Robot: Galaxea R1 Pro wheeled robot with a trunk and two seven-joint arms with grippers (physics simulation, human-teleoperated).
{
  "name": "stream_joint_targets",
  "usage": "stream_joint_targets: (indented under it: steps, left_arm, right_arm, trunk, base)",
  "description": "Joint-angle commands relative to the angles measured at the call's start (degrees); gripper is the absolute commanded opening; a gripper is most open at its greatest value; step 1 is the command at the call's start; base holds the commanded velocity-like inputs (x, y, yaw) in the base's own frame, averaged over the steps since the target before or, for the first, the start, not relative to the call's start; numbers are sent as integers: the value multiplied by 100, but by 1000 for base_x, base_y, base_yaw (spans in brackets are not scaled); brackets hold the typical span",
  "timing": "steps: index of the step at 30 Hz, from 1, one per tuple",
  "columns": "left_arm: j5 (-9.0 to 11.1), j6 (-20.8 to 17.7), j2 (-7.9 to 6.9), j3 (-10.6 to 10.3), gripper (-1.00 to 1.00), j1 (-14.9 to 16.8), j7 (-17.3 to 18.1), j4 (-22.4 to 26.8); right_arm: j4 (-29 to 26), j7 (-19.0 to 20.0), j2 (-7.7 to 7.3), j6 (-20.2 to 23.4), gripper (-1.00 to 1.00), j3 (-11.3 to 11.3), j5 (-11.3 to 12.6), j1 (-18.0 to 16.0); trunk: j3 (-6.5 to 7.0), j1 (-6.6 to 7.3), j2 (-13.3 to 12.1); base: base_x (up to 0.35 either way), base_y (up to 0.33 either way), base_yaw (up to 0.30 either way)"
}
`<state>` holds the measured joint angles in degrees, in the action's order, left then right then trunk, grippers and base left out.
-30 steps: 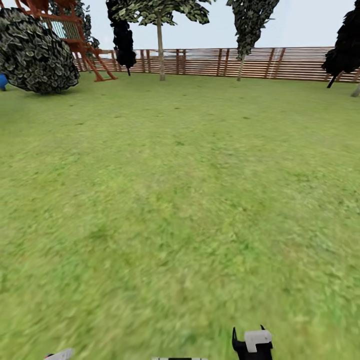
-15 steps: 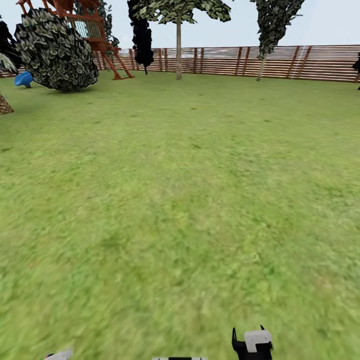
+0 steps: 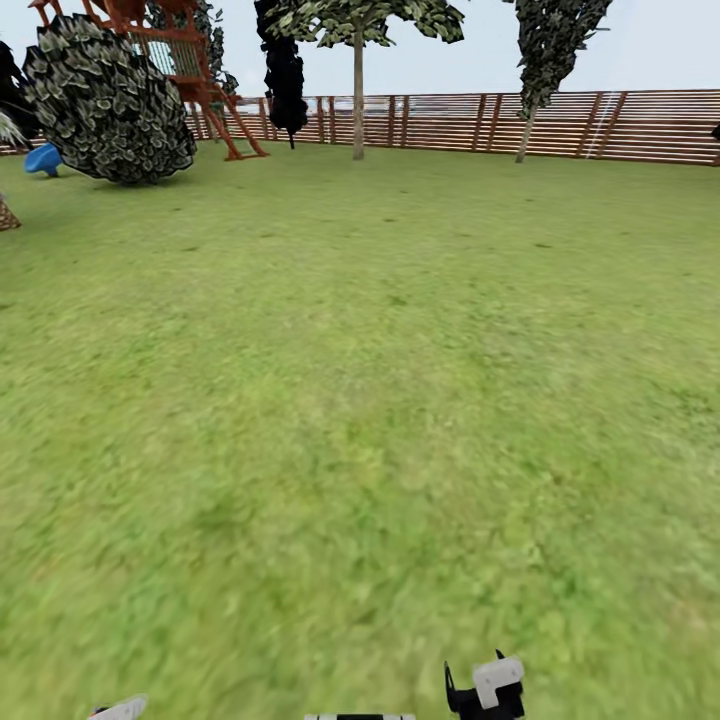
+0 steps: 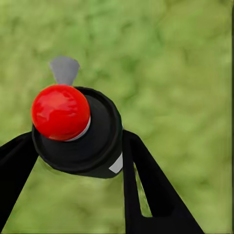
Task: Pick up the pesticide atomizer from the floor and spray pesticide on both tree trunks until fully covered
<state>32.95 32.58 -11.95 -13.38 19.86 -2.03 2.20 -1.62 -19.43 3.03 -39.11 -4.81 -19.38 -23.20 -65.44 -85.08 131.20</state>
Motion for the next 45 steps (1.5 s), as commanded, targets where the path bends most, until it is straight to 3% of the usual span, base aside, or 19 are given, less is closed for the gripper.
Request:
stream_joint_targets:
  steps: [1, 45]
  left_arm:
    - [1, 2, 0, 2, -100, 0, 1, 0]
    - [1, 12, 0, 2, -100, 0, 9, 0]
  right_arm:
    - [-1, -3, -10, 0, 100, -1, -8, 0]
    - [4, 1, -31, 3, 100, -2, -22, 0]
  trunk:
    - [0, 0, 0]
    - [0, 0, 0]
  base:
    - [340, 1, 0]
    - [340, 0, 0]
